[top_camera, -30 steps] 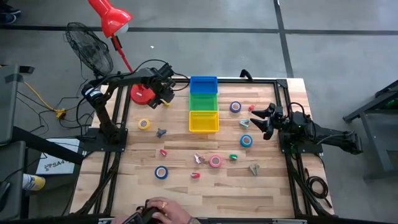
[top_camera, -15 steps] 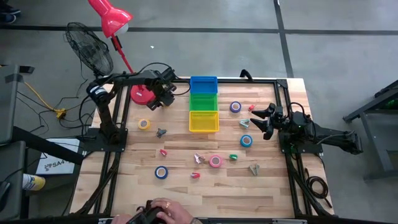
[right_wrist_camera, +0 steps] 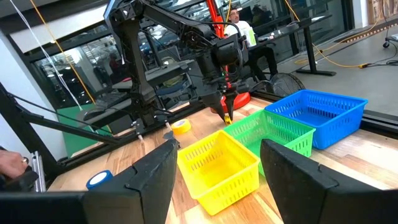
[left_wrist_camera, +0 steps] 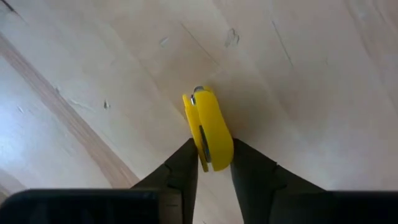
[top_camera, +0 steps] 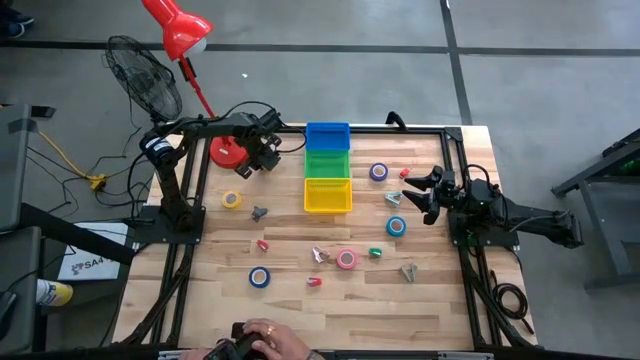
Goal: Pick and place Stapler, Stapler remover, tape
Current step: Put the yellow stapler into the blue bin
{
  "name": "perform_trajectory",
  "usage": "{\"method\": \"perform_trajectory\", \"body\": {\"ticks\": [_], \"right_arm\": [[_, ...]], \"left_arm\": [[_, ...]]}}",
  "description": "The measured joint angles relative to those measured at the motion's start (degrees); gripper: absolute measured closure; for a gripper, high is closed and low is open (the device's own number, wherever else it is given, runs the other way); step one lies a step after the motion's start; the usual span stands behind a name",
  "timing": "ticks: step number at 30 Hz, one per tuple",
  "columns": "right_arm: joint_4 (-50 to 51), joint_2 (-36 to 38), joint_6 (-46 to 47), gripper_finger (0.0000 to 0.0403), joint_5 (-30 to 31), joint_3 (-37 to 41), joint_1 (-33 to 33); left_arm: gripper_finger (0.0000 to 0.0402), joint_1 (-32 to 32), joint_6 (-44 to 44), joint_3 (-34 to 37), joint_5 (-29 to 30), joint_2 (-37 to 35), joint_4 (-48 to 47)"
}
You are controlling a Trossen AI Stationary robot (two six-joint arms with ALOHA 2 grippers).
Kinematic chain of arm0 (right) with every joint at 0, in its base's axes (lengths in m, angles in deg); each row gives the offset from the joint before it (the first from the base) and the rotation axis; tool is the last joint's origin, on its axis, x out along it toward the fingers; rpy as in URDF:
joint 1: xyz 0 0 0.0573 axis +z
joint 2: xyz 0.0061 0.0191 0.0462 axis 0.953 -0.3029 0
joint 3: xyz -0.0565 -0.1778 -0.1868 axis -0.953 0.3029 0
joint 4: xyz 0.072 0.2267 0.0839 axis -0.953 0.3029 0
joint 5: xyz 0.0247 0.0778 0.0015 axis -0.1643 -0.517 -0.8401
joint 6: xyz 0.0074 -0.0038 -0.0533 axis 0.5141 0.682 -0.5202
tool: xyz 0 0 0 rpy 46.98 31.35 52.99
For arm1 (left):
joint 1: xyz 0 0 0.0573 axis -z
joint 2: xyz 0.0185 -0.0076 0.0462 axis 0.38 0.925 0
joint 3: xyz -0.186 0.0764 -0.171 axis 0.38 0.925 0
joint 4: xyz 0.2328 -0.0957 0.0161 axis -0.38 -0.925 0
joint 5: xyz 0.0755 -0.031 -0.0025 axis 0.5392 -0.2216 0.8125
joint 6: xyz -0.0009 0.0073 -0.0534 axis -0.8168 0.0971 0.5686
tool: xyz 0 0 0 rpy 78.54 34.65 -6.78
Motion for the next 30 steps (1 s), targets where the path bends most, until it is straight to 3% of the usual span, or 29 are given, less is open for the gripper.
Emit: {"method": "perform_trajectory", "body": {"ticks": [16, 30], "right_arm": [[0.02, 0.02, 0.0, 0.018, 0.0, 0.0, 0.0], [0.02, 0.0, 0.0, 0.018, 0.0, -0.01, 0.0]], "left_arm": [[0.0326, 0.44, 5.21, -0.38, -2.3, 0.02, -0.21], [0.0326, 0.74, 15.4, -13.46, -1.83, 0.02, 0.72]]}}
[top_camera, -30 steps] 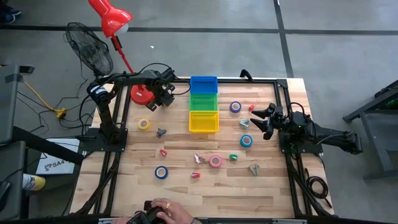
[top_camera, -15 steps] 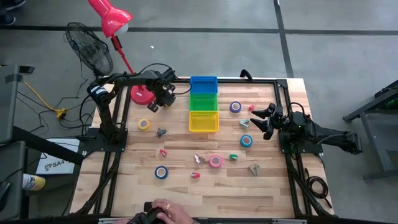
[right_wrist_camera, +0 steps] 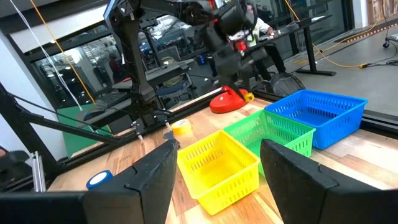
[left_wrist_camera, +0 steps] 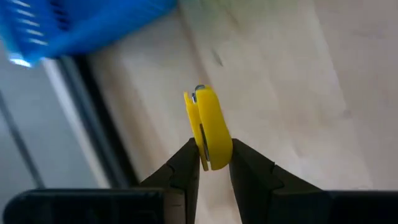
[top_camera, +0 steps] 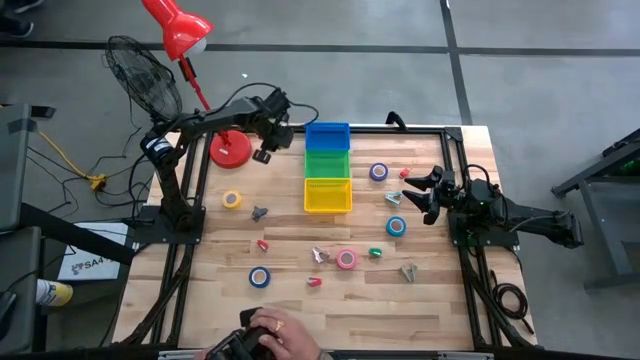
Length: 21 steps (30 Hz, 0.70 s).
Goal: Pick and place Stapler, Stapler remover, tape
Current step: Put the yellow stapler into the blue bin
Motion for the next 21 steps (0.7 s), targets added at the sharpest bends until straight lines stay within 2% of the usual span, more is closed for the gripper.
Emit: {"method": "perform_trajectory", "body": {"ticks": [7, 11, 21], "right_arm": [[0.0, 0.0, 0.0, 0.018, 0.0, 0.02, 0.0], [0.0, 0.0, 0.0, 0.018, -0.02, 0.02, 0.02], [0.0, 0.02, 0.0, 0.018, 0.0, 0.02, 0.01]], "left_arm": [[0.0326, 1.19, 2.27, -3.3, 1.01, 0.06, 2.87], [0.0326, 2.27, 4.32, -6.77, 1.29, 2.65, 2.81], [0.0326, 3.78, 18.11, -24.71, 2.34, 14.34, -4.27]]}}
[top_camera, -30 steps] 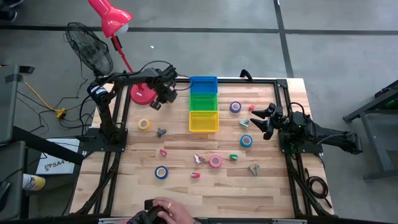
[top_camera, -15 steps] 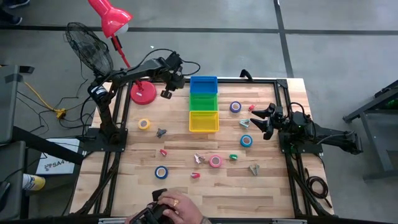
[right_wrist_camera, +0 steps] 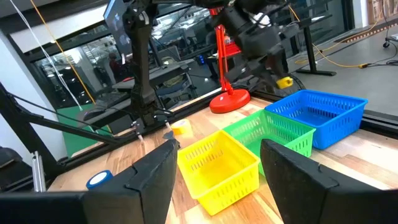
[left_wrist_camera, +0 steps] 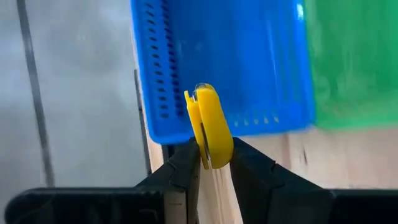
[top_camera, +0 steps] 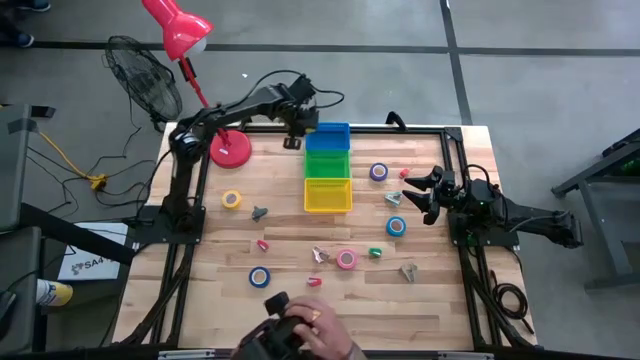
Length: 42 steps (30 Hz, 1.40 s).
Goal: Pick and place Stapler, Stapler remover, tape
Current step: Put the yellow stapler into the blue bin
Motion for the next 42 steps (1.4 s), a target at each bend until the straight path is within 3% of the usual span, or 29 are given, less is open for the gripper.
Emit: {"method": "perform_trajectory", "body": {"ticks": [9, 32, 42], "right_arm": [[-0.01, -0.01, 0.0, 0.018, 0.0, -0.01, 0.01], [-0.02, 0.0, 0.0, 0.018, 0.0, 0.0, 0.0], [-0.02, -0.02, 0.0, 0.018, 0.0, -0.01, -0.01]], "left_arm": [[0.0326, 1.51, 11.41, -11.41, -1.1, 7.76, -7.72], [0.0324, 2.91, 12.89, -11.47, 0.22, 10.13, -7.12], [0.0248, 2.91, 12.68, -11.47, 0.22, 10.11, -7.02]]}}
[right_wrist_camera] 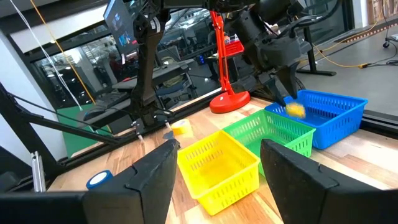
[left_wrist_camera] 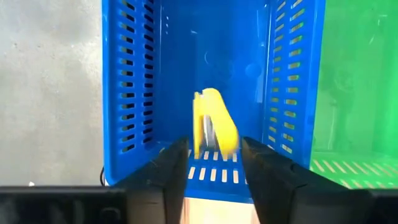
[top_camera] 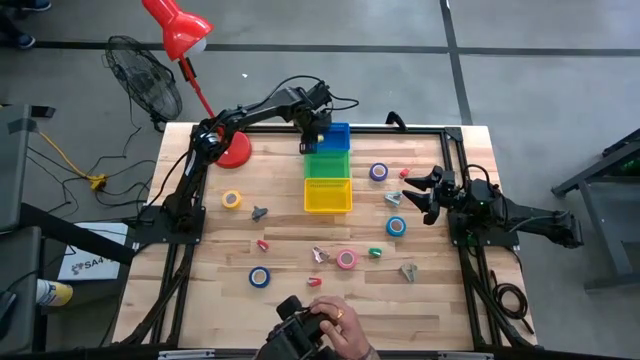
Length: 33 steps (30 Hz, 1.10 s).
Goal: Pick and place Stapler, Stapler remover, tape
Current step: Put the yellow stapler into the blue bin, then put the yellow tape into the green bin
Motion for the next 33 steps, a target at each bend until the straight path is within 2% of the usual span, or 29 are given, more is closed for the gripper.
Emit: {"method": "perform_trajectory", "body": {"ticks": [4, 9, 15, 30, 33], "right_arm": [[0.0, 0.0, 0.0, 0.018, 0.0, 0.0, -0.01], [0.0, 0.01, 0.0, 0.0181, 0.0, 0.01, 0.01], [0.0, 0.02, 0.0, 0.018, 0.0, 0.0, 0.0], [0.0, 0.0, 0.0, 0.0181, 0.0, 0.0, 0.01], [0.0, 0.02, 0.0, 0.018, 0.0, -0.02, 0.0]], "left_arm": [[0.0226, -0.01, 0.0, 0.0, 0.02, 0.0, 0.13], [0.022, -0.01, -1.36, -0.43, 0.13, -0.01, -1.11], [0.022, -0.05, -1.45, -3.8, 0.37, -1.14, -9.34], [0.022, -0.07, 3.71, -3.5, 0.21, -6.68, -28.91], [0.022, -0.07, 5.7, -3.5, 1.61, -7.52, -31.96]]}}
